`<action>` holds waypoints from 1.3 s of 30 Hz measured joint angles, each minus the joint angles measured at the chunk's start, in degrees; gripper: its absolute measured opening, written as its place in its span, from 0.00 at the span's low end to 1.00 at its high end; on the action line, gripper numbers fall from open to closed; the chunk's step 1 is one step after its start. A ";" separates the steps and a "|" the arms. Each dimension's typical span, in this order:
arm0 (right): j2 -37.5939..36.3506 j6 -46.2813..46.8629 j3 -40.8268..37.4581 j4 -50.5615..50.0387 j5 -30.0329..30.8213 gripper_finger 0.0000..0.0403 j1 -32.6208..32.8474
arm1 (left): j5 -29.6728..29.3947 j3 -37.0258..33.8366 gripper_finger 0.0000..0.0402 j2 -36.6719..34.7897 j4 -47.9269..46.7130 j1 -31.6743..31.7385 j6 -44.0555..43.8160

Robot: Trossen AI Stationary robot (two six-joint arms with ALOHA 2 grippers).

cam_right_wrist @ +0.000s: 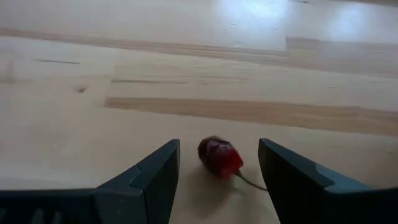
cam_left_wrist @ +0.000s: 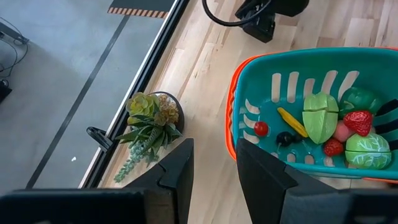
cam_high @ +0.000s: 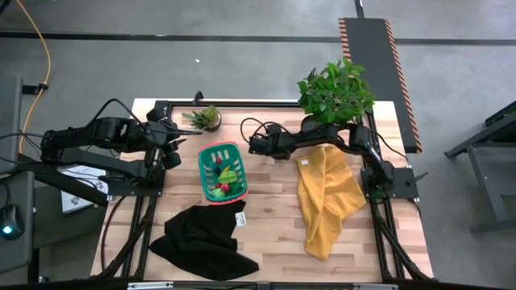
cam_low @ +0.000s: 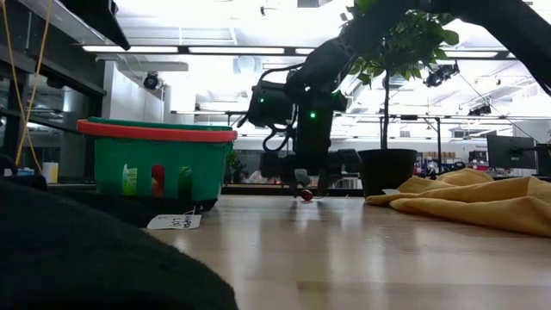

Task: Pick and placing Produce into tupperware
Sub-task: Put the red cherry in the green basket

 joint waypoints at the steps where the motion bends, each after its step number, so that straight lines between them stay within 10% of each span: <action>1: 0.00 -0.13 0.00 0.01 -0.45 0.52 -0.09 | 0.00 0.00 0.28 0.00 0.01 0.00 0.00; 39: 0.07 -1.07 0.00 0.46 -2.58 0.36 -0.80 | 0.00 0.00 0.28 0.00 -0.36 0.00 -0.04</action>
